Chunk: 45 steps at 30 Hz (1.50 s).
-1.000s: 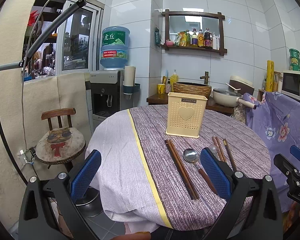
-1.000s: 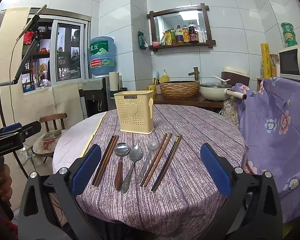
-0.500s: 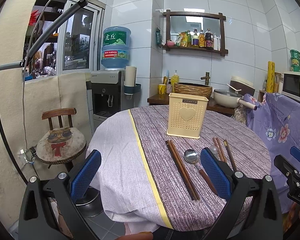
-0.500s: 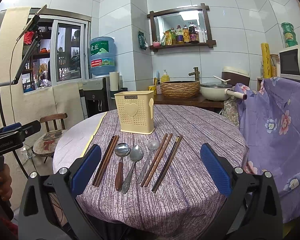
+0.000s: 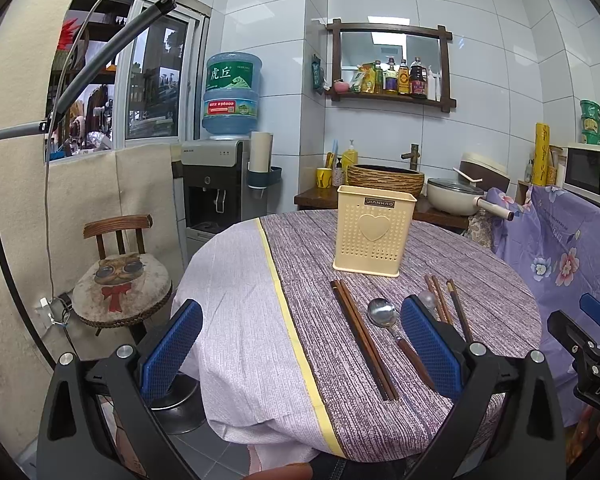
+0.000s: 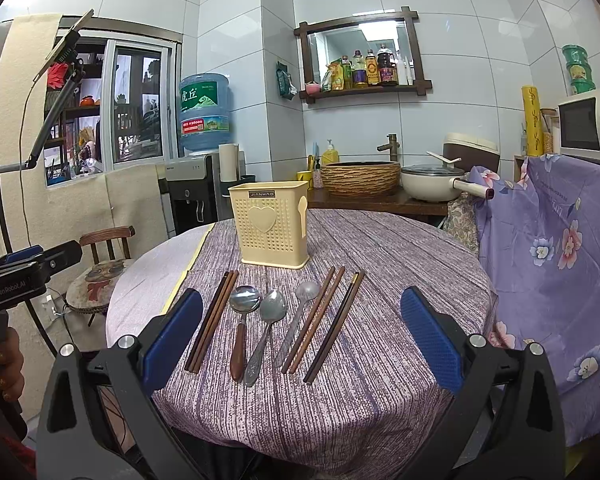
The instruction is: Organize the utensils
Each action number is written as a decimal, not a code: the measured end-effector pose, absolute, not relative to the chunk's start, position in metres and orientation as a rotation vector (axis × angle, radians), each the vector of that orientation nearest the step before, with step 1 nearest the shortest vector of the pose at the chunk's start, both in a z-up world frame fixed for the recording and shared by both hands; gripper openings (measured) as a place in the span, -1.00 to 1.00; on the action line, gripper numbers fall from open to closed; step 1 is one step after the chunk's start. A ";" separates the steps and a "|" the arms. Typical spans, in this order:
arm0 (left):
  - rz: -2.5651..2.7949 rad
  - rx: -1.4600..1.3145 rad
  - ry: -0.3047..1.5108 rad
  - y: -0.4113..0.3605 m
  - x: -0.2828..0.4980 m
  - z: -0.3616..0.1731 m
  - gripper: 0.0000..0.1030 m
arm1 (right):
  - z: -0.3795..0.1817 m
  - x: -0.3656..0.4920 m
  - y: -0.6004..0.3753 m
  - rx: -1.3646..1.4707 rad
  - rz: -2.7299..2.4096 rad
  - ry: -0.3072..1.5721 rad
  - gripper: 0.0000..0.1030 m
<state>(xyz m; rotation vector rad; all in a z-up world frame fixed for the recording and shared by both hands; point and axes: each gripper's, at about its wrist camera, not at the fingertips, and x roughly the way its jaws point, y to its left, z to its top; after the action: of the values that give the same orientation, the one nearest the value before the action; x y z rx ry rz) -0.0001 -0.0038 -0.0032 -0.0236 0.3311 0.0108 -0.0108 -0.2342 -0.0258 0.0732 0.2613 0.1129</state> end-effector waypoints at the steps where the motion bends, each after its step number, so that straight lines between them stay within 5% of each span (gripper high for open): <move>1: 0.011 -0.023 0.331 -0.004 0.000 -0.003 0.91 | -0.026 -0.011 -0.234 0.074 0.113 0.261 0.90; 45: 0.020 -0.013 0.409 0.008 0.025 -0.017 0.91 | -0.039 0.018 -0.241 0.057 0.083 0.329 0.90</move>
<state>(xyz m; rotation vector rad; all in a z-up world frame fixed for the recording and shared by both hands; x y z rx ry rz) 0.0254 0.0083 -0.0173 -0.0134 0.4092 0.0200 0.0182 -0.2409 -0.0390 0.0571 0.3286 0.0828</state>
